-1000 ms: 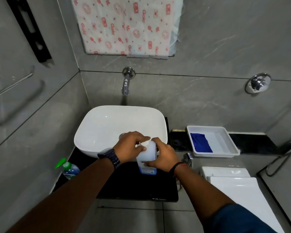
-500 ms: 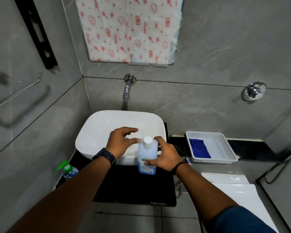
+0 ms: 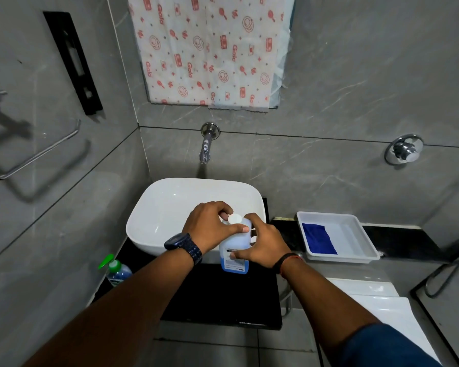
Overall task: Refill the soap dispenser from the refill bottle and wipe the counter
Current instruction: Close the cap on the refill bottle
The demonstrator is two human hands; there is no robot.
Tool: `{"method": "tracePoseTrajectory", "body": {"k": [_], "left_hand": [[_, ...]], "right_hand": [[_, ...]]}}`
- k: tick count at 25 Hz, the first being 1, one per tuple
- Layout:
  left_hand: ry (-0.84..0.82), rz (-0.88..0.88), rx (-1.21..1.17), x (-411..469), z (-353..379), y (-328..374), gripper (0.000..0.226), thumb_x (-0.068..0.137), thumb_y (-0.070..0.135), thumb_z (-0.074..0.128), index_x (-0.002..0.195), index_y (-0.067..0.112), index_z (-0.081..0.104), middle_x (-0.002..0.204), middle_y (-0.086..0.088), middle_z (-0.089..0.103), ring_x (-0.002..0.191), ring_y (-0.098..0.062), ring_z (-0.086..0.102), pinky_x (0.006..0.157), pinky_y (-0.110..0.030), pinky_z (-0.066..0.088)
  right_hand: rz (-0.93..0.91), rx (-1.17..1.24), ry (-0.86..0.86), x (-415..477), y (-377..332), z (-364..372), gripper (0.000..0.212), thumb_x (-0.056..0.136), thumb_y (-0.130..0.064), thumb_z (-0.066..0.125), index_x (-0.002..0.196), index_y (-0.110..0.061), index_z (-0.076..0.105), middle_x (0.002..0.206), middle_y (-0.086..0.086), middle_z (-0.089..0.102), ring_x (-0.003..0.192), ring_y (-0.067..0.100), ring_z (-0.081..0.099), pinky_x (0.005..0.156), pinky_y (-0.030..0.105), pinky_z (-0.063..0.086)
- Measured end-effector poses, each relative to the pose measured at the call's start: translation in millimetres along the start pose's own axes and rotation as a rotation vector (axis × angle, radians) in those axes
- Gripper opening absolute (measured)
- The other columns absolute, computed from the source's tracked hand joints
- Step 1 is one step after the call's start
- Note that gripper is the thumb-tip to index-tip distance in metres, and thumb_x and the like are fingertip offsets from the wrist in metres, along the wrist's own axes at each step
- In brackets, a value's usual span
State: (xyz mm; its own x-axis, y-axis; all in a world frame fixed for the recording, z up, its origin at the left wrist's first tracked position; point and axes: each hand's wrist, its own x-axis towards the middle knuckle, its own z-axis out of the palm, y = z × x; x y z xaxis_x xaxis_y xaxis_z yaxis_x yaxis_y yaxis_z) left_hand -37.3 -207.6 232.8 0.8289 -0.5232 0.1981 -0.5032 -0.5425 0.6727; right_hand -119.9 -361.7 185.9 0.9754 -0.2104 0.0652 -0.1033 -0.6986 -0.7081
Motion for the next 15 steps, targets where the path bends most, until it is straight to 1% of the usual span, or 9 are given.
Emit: {"method": "tracePoseTrajectory", "body": {"k": [2, 3, 5, 7, 10, 12, 13, 14, 15], "left_hand": [[0.036, 0.023, 0.017, 0, -1, 4, 0.033, 0.061, 0.052, 0.078, 0.081, 0.028, 0.067, 0.08, 0.013, 0.068, 0.075, -0.007, 0.058, 0.064, -0.022, 0.042], [0.028, 0.061, 0.024, 2, -2, 5, 0.03, 0.066, 0.047, 0.078, 0.084, 0.026, 0.068, 0.084, 0.01, 0.069, 0.076, -0.009, 0.058, 0.066, -0.023, 0.042], [-0.045, 0.154, 0.04, 5, -5, 6, 0.028, 0.074, 0.036, 0.076, 0.097, 0.02, 0.07, 0.095, 0.003, 0.07, 0.082, -0.012, 0.055, 0.074, -0.024, 0.042], [-0.137, 0.234, 0.077, 7, -13, 2, 0.029, 0.08, 0.027, 0.072, 0.106, 0.017, 0.068, 0.103, -0.003, 0.068, 0.092, -0.017, 0.053, 0.08, -0.024, 0.04], [-0.234, 0.354, 0.137, 10, -21, -9, 0.027, 0.084, 0.019, 0.067, 0.11, 0.013, 0.065, 0.108, -0.006, 0.066, 0.101, -0.023, 0.052, 0.085, -0.023, 0.035], [-0.236, 0.398, 0.109, 12, -21, -14, 0.029, 0.082, 0.019, 0.07, 0.111, 0.014, 0.066, 0.109, -0.005, 0.065, 0.103, -0.023, 0.052, 0.089, -0.024, 0.036], [-0.202, 0.385, 0.05, 13, -22, -17, 0.036, 0.077, 0.022, 0.075, 0.111, 0.017, 0.066, 0.109, -0.002, 0.064, 0.104, -0.021, 0.052, 0.092, -0.026, 0.038], [-0.162, 0.343, -0.025, 13, -22, -20, 0.051, 0.067, 0.028, 0.083, 0.114, 0.021, 0.065, 0.11, 0.002, 0.062, 0.106, -0.017, 0.051, 0.095, -0.028, 0.04], [-0.146, 0.274, -0.088, 11, -22, -25, 0.074, 0.054, 0.034, 0.089, 0.121, 0.026, 0.059, 0.115, 0.005, 0.057, 0.11, -0.013, 0.048, 0.097, -0.029, 0.04]], "right_hand": [[-0.003, -0.008, 0.009, 0, -1, -1, 0.079, 0.053, -0.053, 0.084, 0.116, -0.031, 0.043, 0.108, -0.002, 0.062, 0.095, 0.021, 0.06, 0.079, 0.039, 0.056], [-0.004, -0.009, 0.016, 1, -2, -1, 0.08, 0.051, -0.054, 0.084, 0.116, -0.031, 0.044, 0.108, -0.002, 0.062, 0.095, 0.021, 0.06, 0.078, 0.04, 0.057], [-0.012, -0.013, 0.022, 3, -3, -2, 0.081, 0.049, -0.054, 0.085, 0.116, -0.032, 0.044, 0.108, -0.001, 0.063, 0.094, 0.021, 0.061, 0.078, 0.041, 0.057], [-0.023, -0.027, 0.012, 6, -4, -5, 0.081, 0.047, -0.052, 0.086, 0.114, -0.034, 0.044, 0.106, -0.002, 0.062, 0.093, 0.021, 0.061, 0.077, 0.041, 0.057], [-0.026, -0.065, -0.027, 9, -6, -8, 0.078, 0.044, -0.051, 0.087, 0.108, -0.038, 0.045, 0.1, -0.004, 0.062, 0.088, 0.02, 0.061, 0.073, 0.039, 0.057], [-0.024, -0.055, -0.052, 10, -8, -9, 0.078, 0.043, -0.049, 0.088, 0.107, -0.038, 0.046, 0.099, -0.004, 0.062, 0.088, 0.02, 0.061, 0.073, 0.038, 0.057], [-0.019, -0.022, -0.058, 11, -10, -11, 0.078, 0.043, -0.046, 0.089, 0.108, -0.038, 0.047, 0.1, -0.004, 0.062, 0.089, 0.019, 0.062, 0.074, 0.039, 0.058], [-0.014, 0.019, -0.058, 12, -12, -14, 0.078, 0.043, -0.043, 0.09, 0.109, -0.037, 0.048, 0.103, -0.004, 0.063, 0.092, 0.019, 0.062, 0.076, 0.039, 0.058], [-0.008, 0.061, -0.054, 14, -14, -19, 0.079, 0.043, -0.039, 0.092, 0.11, -0.036, 0.05, 0.106, -0.004, 0.063, 0.096, 0.018, 0.062, 0.079, 0.039, 0.057]]}}
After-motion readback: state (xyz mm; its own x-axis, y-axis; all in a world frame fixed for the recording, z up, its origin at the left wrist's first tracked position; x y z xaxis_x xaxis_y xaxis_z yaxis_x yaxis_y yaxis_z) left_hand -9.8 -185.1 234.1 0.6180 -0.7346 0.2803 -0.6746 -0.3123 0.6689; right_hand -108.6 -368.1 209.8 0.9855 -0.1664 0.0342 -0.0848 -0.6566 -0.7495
